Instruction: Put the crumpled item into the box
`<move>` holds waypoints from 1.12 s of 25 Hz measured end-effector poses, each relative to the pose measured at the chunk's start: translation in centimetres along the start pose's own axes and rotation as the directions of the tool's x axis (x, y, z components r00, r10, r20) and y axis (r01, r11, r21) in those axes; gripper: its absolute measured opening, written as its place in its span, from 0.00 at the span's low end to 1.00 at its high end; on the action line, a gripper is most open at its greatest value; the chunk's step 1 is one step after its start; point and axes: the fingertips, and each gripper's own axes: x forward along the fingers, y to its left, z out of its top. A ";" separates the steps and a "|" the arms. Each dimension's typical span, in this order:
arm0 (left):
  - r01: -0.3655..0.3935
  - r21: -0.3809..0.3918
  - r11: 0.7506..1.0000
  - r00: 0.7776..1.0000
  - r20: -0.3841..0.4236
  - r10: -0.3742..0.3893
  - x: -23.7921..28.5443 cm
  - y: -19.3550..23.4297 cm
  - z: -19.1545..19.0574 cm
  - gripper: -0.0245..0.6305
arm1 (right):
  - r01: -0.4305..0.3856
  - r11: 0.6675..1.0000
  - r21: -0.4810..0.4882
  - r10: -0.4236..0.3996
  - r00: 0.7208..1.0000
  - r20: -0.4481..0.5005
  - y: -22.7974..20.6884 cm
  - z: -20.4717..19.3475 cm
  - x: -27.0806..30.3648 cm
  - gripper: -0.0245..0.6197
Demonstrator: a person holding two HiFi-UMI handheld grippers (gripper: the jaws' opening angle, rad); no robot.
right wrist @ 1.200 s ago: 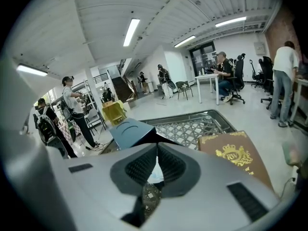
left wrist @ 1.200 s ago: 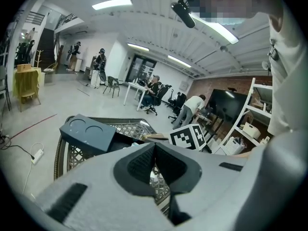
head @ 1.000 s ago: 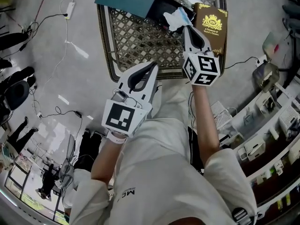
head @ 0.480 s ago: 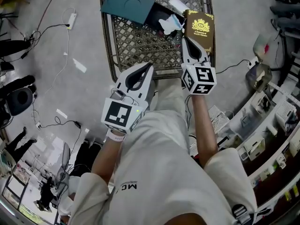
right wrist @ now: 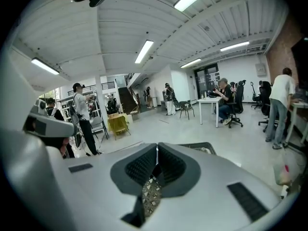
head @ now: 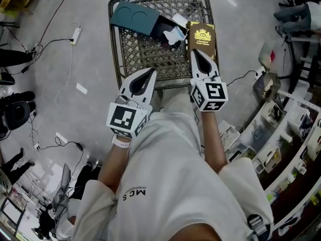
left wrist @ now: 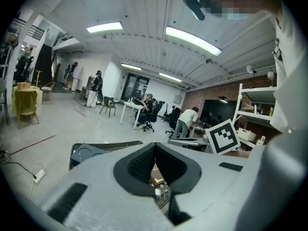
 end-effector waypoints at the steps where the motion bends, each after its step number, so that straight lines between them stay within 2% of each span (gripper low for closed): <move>1: -0.002 0.003 1.000 1.000 0.007 0.002 -0.3 0.0 0.2 0.07 | 0.001 1.000 -0.009 -0.001 1.000 0.011 0.2 0.5 -0.6 0.07; 10: -0.009 0.062 0.998 0.999 0.054 0.006 -2.5 -0.4 2.3 0.07 | 0.010 0.997 -0.081 -0.005 0.997 0.073 1.7 3.5 -6.0 0.07; 20: 0.003 0.042 0.999 0.995 0.098 -0.008 -4.3 -1.5 2.9 0.07 | 0.055 0.993 -0.109 -0.039 0.989 0.146 3.6 4.9 -11.1 0.07; 28: 0.011 0.013 1.000 0.994 0.105 -0.013 -4.8 -1.9 1.8 0.07 | 0.049 0.992 -0.115 -0.032 0.989 0.147 4.5 4.1 -12.4 0.07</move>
